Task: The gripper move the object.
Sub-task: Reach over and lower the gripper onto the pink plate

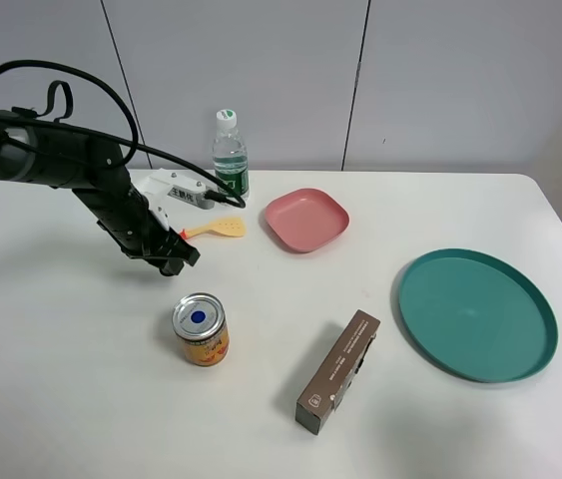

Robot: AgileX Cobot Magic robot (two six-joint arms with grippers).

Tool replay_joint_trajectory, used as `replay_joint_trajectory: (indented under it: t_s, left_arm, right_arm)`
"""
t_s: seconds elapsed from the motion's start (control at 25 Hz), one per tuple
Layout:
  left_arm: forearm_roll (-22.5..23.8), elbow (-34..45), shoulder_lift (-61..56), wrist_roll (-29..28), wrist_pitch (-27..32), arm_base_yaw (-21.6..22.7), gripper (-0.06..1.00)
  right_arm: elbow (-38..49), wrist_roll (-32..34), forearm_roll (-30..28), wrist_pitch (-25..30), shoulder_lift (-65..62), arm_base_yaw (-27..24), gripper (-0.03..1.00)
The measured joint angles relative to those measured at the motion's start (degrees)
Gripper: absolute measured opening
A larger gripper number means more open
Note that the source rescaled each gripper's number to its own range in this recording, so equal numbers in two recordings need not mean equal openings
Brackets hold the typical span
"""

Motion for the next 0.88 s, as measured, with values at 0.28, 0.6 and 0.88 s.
replay_joint_trajectory:
  t_s: [0.28,0.6,0.88]
  left_arm:
    - [-0.97,-3.01,-4.18,-0.01,2.88,0.0,0.0]
    - [-2.72,-16.67,-4.47,-0.01,6.58,-3.49,0.0]
    - [-2.91,-24.85,-3.65,-0.01,6.46,-8.11,0.0]
  right_arm:
    - [0.0,0.0,0.0,0.0,0.0,0.0,1.0]
    - [0.0,0.0,0.0,0.0,0.0,0.0,1.0]
    - [0.0,0.0,0.0,0.0,0.0,0.0,1.0]
